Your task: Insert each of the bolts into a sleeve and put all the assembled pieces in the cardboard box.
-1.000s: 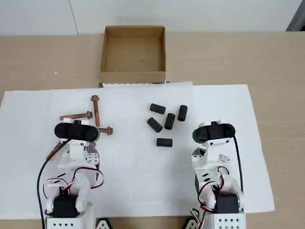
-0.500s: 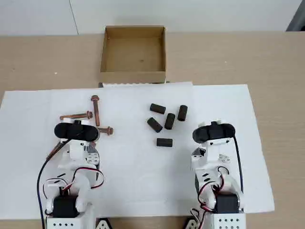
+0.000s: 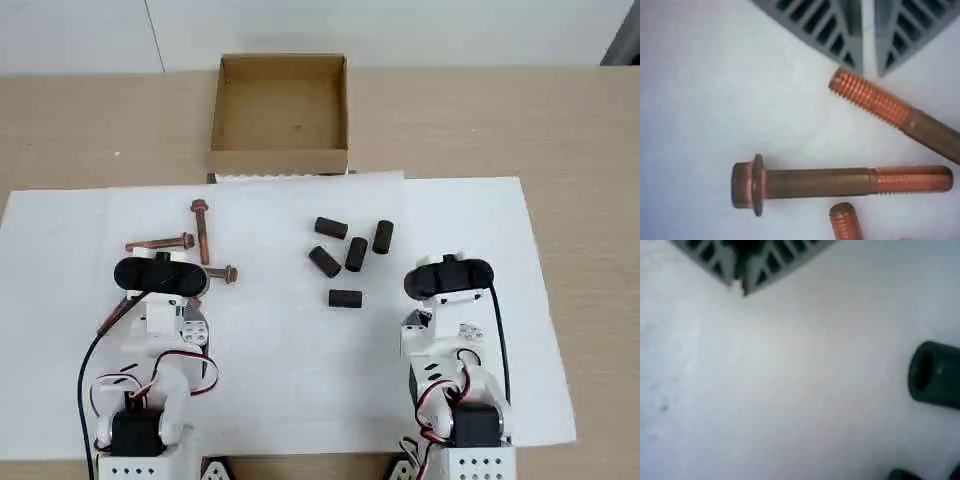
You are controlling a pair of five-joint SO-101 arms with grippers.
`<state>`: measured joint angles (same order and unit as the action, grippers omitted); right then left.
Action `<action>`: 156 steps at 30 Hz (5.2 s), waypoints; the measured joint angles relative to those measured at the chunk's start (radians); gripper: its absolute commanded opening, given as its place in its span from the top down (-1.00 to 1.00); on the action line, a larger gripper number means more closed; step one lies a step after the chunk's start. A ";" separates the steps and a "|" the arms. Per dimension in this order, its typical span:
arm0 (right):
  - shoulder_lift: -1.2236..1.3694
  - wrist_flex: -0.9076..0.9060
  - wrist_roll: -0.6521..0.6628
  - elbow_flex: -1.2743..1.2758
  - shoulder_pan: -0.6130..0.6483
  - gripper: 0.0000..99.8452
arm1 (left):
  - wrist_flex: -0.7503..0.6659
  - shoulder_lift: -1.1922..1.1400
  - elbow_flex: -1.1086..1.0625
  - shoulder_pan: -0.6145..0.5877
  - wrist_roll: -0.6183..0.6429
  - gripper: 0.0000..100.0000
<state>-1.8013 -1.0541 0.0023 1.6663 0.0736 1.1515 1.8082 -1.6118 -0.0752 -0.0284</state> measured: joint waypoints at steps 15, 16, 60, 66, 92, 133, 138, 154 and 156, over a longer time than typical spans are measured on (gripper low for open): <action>0.000 0.000 0.000 0.000 0.000 0.99 | 0.000 0.000 0.000 0.000 0.000 0.99; 0.000 0.000 0.000 0.000 0.002 0.99 | 0.000 0.000 0.000 0.000 0.000 0.99; 0.000 -0.150 0.003 -0.302 0.011 1.00 | 0.110 0.000 0.270 -0.110 -0.005 0.99; 0.011 -0.150 0.003 -0.350 0.009 1.00 | 0.190 0.000 0.318 -0.110 -0.005 0.99; 1.223 -0.176 -0.101 -1.206 0.012 0.99 | 0.244 -1.123 1.045 -0.110 -0.005 0.98; 2.225 -0.387 -0.230 -1.933 0.163 0.77 | 0.353 -1.692 1.356 -0.117 -0.040 0.98; 2.251 -0.370 -0.230 -1.933 0.161 0.77 | 0.353 -1.692 1.356 -0.117 -0.040 0.98; 2.348 -0.308 -0.230 -1.958 0.155 0.98 | 0.353 -1.700 1.356 -0.117 -0.040 0.98; 2.349 -0.308 -0.230 -1.958 0.155 0.99 | 0.353 -1.700 1.356 -0.117 -0.040 0.98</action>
<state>0.5478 -1.3625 -0.2279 -0.2915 0.2286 1.5044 0.1082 -0.2555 -0.1918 -0.0683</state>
